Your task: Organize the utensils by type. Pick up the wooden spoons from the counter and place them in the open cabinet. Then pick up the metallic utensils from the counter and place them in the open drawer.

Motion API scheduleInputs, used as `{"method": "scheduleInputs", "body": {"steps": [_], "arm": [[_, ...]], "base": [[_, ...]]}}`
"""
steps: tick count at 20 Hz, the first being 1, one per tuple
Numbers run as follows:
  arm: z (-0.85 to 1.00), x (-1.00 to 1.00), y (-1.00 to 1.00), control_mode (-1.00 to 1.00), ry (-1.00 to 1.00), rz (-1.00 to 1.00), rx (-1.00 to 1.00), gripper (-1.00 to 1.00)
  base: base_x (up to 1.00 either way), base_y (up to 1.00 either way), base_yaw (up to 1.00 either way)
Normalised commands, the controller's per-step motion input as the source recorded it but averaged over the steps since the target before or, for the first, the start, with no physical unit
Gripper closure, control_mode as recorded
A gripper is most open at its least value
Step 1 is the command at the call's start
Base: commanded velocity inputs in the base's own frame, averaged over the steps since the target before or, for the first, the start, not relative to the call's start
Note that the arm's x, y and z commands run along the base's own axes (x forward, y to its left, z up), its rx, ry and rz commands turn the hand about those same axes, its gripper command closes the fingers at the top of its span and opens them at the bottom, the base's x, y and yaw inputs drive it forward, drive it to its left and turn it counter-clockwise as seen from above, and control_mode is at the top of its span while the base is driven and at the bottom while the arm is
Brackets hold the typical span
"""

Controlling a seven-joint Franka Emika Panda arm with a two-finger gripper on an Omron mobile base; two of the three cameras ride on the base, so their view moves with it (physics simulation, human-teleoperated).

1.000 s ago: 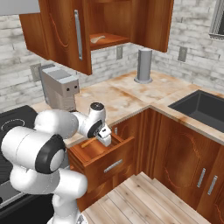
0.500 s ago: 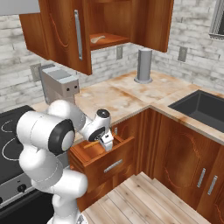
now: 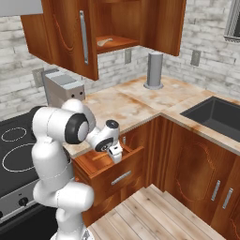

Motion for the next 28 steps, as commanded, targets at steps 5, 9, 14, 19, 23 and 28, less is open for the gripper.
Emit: {"method": "scheduleInputs", "body": {"steps": [5, 9, 14, 19, 23, 28], "arm": [[-0.35, 0.31, -0.1, -1.0, 0.05, 0.0, 0.0, 1.0], [-0.35, 0.26, -0.14, -1.0, 0.06, 0.0, 0.0, 1.0], [-0.43, 0.1, -0.19, -1.0, 0.08, 0.0, 0.0, 1.0], [-0.5, -0.06, -0.32, -1.0, 0.15, 0.0, 0.0, 1.0], [-0.55, -0.11, -0.32, -1.0, 0.18, 0.0, 0.0, 1.0], [-0.56, -0.22, -0.36, -1.0, 0.15, 0.0, 0.0, 1.0]], "base": [[0.0, 0.0, 0.0], [0.0, 0.0, 0.0], [0.0, 0.0, 0.0], [0.0, 0.0, 0.0], [0.0, 0.0, 0.0], [0.0, 0.0, 0.0]]}}
